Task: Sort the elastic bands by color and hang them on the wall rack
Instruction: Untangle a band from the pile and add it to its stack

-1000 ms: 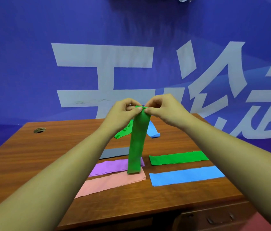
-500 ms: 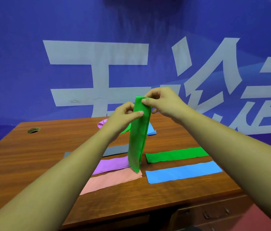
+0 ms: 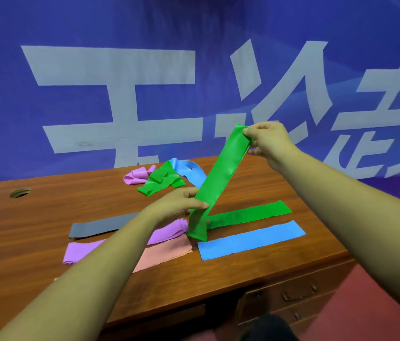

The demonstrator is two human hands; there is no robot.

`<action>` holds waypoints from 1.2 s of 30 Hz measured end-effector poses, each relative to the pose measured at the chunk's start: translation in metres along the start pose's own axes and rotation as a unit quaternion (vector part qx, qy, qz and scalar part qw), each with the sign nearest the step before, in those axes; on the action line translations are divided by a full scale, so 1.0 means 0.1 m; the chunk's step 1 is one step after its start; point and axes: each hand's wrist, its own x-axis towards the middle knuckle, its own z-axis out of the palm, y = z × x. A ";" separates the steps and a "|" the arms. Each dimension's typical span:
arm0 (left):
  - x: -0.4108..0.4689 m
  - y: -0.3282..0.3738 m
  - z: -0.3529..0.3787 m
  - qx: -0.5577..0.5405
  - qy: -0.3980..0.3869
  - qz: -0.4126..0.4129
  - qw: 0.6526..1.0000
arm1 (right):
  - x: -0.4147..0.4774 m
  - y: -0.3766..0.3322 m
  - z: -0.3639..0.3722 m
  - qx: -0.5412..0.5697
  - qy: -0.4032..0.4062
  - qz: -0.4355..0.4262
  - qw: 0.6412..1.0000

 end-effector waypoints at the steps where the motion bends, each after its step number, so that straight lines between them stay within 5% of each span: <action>1: 0.00 -0.02 0.00 0.012 -0.003 -0.002 1.000 | 0.04 0.07 -0.08 0.005 0.020 0.016 1.000; 7: 0.10 -0.18 -0.05 0.070 0.013 -0.049 0.996 | 0.18 0.62 -0.53 -0.003 0.125 0.089 0.988; 15: 0.32 -0.40 -0.01 0.071 0.111 -0.074 0.989 | 0.14 1.28 -0.85 -0.020 0.148 0.158 0.976; 23: 0.55 -0.56 0.13 0.184 0.197 -0.077 0.960 | 0.23 1.83 -0.96 -0.099 0.125 0.174 0.972; 36: 0.80 -0.79 0.26 0.346 0.180 -0.054 0.919 | 0.43 2.37 -1.11 -0.310 0.083 0.137 0.937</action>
